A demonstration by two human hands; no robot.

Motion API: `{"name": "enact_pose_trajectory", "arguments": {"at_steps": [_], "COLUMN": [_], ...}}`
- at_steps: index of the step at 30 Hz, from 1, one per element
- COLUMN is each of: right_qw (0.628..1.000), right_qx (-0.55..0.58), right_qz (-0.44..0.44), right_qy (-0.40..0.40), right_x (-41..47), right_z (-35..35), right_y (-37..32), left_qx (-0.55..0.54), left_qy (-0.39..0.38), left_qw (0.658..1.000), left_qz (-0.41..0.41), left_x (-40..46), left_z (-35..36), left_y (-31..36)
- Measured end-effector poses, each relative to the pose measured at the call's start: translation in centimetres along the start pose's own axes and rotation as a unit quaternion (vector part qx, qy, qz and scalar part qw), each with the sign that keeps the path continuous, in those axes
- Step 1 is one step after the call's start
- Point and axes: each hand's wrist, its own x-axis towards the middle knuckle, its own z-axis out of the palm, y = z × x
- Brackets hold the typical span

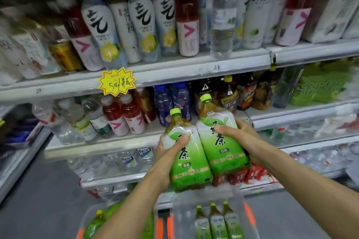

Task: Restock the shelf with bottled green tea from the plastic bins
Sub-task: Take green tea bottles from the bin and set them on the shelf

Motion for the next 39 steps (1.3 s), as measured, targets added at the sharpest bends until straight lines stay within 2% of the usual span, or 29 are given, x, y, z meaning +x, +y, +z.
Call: {"name": "enact_pose_trajectory", "arguments": {"at_steps": [5, 14, 19, 24, 30, 39], "right_qw": [0.997, 0.983, 0.969, 0.950, 0.925, 0.898], "right_qx": [0.018, 0.002, -0.003, 0.007, 0.028, 0.066], "right_qz": [-0.070, -0.182, -0.247, -0.311, -0.379, -0.435], "right_qy": [0.004, -0.012, -0.012, -0.033, -0.028, 0.018], "right_x": [-0.9, -0.2, 0.4, 1.4, 3.6, 8.5], "right_z": [1.0, -0.2, -2.2, -4.5, -6.3, -6.8], "right_y": [-5.5, -14.5, -19.1, -25.0, -33.3, -42.3], "left_qx": [-0.006, 0.009, 0.038, 0.008, 0.002, 0.000], "left_qy": [-0.035, -0.026, -0.016, -0.012, 0.025, 0.066], "left_qw": [0.998, 0.979, 0.958, 0.933, 0.909, 0.899], "left_qz": [0.061, 0.204, 0.282, 0.359, 0.415, 0.433], "left_x": [-0.5, -2.0, -2.3, -1.8, -0.1, 2.3], "left_z": [1.2, 4.8, 8.2, 11.8, 15.5, 18.8], "left_y": [5.9, 16.4, 21.9, 27.1, 32.1, 35.6]}}
